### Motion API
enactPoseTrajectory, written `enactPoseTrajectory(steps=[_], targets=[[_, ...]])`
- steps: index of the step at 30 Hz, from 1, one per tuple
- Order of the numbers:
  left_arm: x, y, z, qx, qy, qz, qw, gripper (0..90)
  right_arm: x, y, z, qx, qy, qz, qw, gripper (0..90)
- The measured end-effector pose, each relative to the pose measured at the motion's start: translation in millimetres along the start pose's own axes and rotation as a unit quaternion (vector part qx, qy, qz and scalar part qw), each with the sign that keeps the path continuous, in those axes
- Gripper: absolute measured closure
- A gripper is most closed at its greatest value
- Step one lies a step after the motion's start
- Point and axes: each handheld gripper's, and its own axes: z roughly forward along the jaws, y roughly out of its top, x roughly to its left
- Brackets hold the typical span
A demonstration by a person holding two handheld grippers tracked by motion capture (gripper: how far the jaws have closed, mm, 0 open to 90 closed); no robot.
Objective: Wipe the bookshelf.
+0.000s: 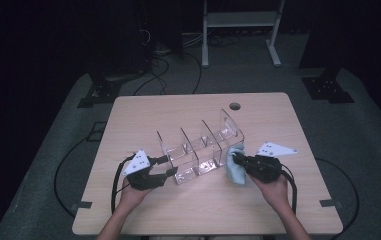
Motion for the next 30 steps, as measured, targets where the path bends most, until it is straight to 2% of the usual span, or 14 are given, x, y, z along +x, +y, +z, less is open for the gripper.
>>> enactPoseTrajectory(steps=[2, 5, 10, 13, 16, 20, 23, 26, 30], targets=[[0.1, 0.1, 0.2, -0.001, 0.000, -0.001, 1.0000, 45.5, 4.0, 4.1, 4.1, -0.001, 0.003, -0.007, 1.0000, 85.8], [-1.7, 0.5, -0.6, 0.006, 0.003, 0.001, 1.0000, 45.4, 2.2, 3.0, 18.2, 0.009, 0.001, -0.001, 1.0000, 85.8], [-2.6, 0.7, -1.0, 0.005, 0.007, -0.001, 1.0000, 45.6, -0.7, -15.9, 40.4, 0.044, -0.001, 0.012, 0.9990, 85.8], [-2.4, 0.7, -1.1, 0.006, 0.005, 0.000, 1.0000, 45.7, -2.2, -30.9, 53.5, 0.079, -0.005, 0.012, 0.9968, 85.8], [-2.3, 0.5, -1.3, 0.005, 0.005, 0.001, 1.0000, 45.7, -2.6, -29.3, 52.0, 0.076, -0.010, 0.016, 0.9969, 85.8], [-2.4, 0.3, -1.4, 0.003, 0.006, 0.000, 1.0000, 45.9, 2.7, -21.4, 45.2, 0.059, -0.015, 0.003, 0.9981, 85.8], [-3.1, 0.3, -1.9, 0.006, 0.008, 0.002, 0.9999, 45.9, 1.8, -28.0, 52.7, 0.071, -0.009, 0.011, 0.9974, 85.1], [-2.9, 0.5, -2.2, 0.006, 0.008, 0.003, 0.9999, 46.1, -1.4, -36.3, 63.1, 0.100, -0.012, 0.015, 0.9948, 81.9], [-1.1, -0.3, -2.5, 0.004, 0.009, -0.001, 1.0000, 48.0, -3.8, -34.8, 59.8, 0.092, -0.021, 0.017, 0.9954, 72.5]])
